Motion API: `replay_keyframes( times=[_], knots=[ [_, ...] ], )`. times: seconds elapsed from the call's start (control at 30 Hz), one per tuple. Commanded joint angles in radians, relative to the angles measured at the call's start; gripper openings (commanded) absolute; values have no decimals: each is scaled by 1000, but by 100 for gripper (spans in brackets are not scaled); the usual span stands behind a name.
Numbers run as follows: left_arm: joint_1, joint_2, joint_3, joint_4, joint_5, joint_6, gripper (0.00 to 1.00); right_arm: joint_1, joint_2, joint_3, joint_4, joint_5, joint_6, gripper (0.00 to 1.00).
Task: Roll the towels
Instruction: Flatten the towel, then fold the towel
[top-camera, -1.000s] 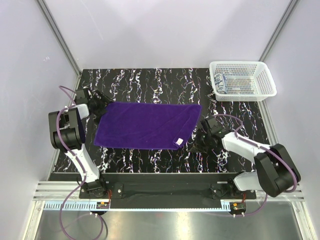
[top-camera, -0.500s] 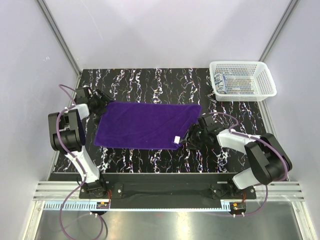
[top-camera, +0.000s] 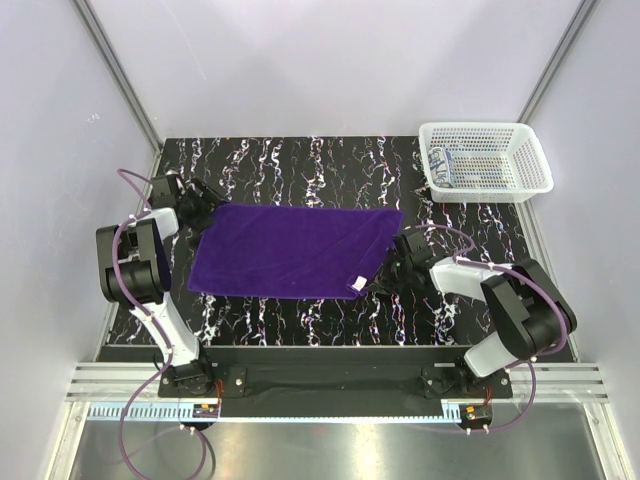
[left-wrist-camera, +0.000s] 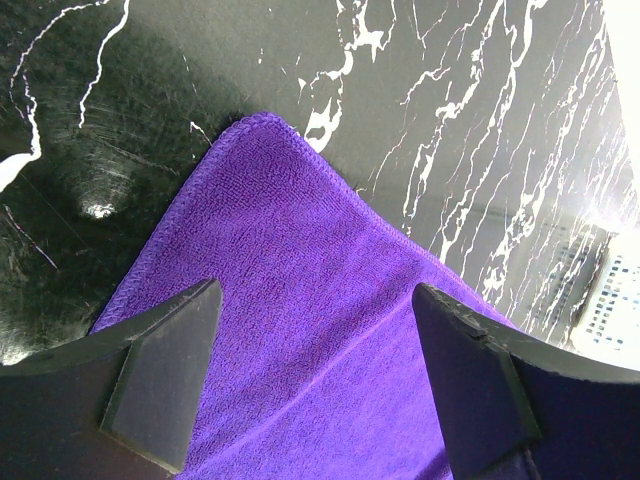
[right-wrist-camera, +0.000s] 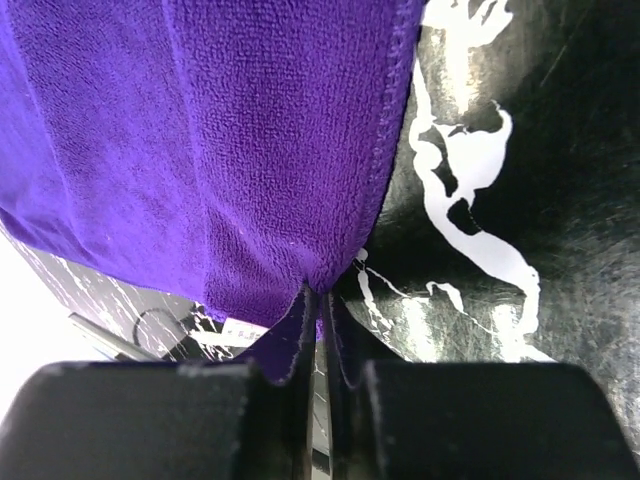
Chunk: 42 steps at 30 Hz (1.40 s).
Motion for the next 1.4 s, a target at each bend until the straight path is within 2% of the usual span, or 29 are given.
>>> replay_keyframes(
  times=[0.0, 0.13, 0.23, 0.33, 0.53, 0.7, 0.8, 0.83, 0.87, 0.9, 0.93, 0.97, 1.2, 1.3, 1.37],
  knots=[
    [-4, -46, -13, 43, -10, 14, 83, 5, -12, 10, -69, 85, -30, 6],
    [-5, -45, -16, 49, -10, 10, 83, 5, -90, 21, -159, 125, -53, 0],
    [-8, -49, -18, 49, -13, 11, 83, 5, -157, 32, -224, 159, -59, 0],
    [-13, -62, -16, 41, -13, 14, 83, 3, -252, 38, -397, 228, -68, 0],
    [-33, -91, -16, 23, -16, 13, 83, 0, -389, 40, -615, 352, -70, 0],
    [-40, -140, -25, 1, -16, 0, 84, -6, -373, 33, -686, 417, -52, 0],
    [-40, -221, -53, -92, -52, 8, 86, -24, -348, 33, -707, 432, -21, 0],
    [-40, -246, -62, -118, -100, 11, 87, -32, -348, 32, -707, 431, -10, 3],
    [-40, -269, -79, -187, -131, 17, 88, -41, -349, 29, -703, 417, -12, 17],
    [-40, -320, -91, -207, -152, 22, 89, -46, -353, 26, -700, 411, -10, 40],
    [-40, -348, -107, -248, -184, 25, 89, -46, -357, 21, -695, 409, -13, 88],
    [-40, -377, -125, -271, -210, 17, 90, -48, -362, 21, -696, 405, -15, 100],
    [-34, -704, -352, -400, -377, -18, 90, -49, -450, 43, -739, 408, -33, 100],
    [-13, -750, -400, -477, -412, -44, 85, -48, -483, 52, -756, 388, -44, 100],
    [24, -760, -443, -497, -384, -60, 84, -48, -492, 53, -759, 363, -47, 100]
  ],
)
